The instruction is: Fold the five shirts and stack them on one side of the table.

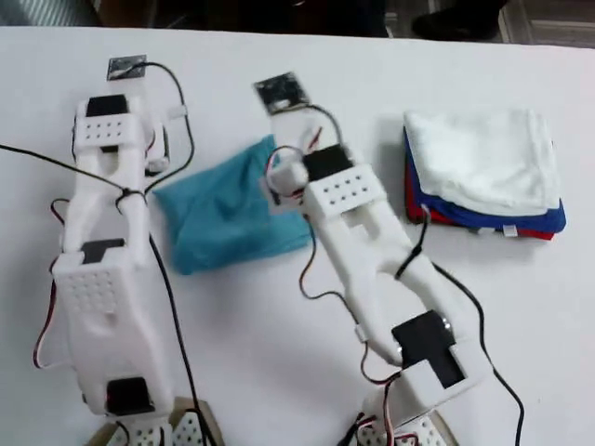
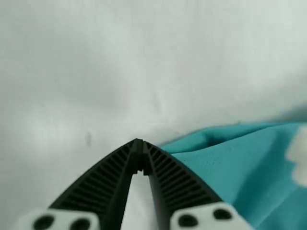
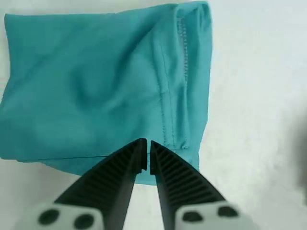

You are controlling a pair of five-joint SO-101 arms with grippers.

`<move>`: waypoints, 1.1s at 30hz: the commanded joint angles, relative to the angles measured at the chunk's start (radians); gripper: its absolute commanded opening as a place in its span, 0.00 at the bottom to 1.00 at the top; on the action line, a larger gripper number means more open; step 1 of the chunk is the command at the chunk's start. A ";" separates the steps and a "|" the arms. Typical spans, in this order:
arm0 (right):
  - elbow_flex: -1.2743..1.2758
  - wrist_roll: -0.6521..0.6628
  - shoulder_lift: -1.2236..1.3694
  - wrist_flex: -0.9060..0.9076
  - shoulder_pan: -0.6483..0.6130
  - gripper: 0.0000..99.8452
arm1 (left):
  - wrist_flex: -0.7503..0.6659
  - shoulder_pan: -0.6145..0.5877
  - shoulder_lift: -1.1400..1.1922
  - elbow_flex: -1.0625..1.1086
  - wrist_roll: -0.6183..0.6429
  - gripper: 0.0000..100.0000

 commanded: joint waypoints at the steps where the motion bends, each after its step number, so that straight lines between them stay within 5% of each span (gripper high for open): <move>1: 0.023 0.002 0.051 -0.048 -0.004 0.02 | 0.054 0.078 -0.021 -0.036 -0.005 0.02; 25: 0.147 0.005 0.148 0.001 0.013 0.02 | 0.029 -0.014 0.204 -0.171 -0.075 0.02; 33: 0.150 0.046 -0.065 0.022 0.019 0.02 | 0.097 -0.014 0.193 -0.211 -0.083 0.02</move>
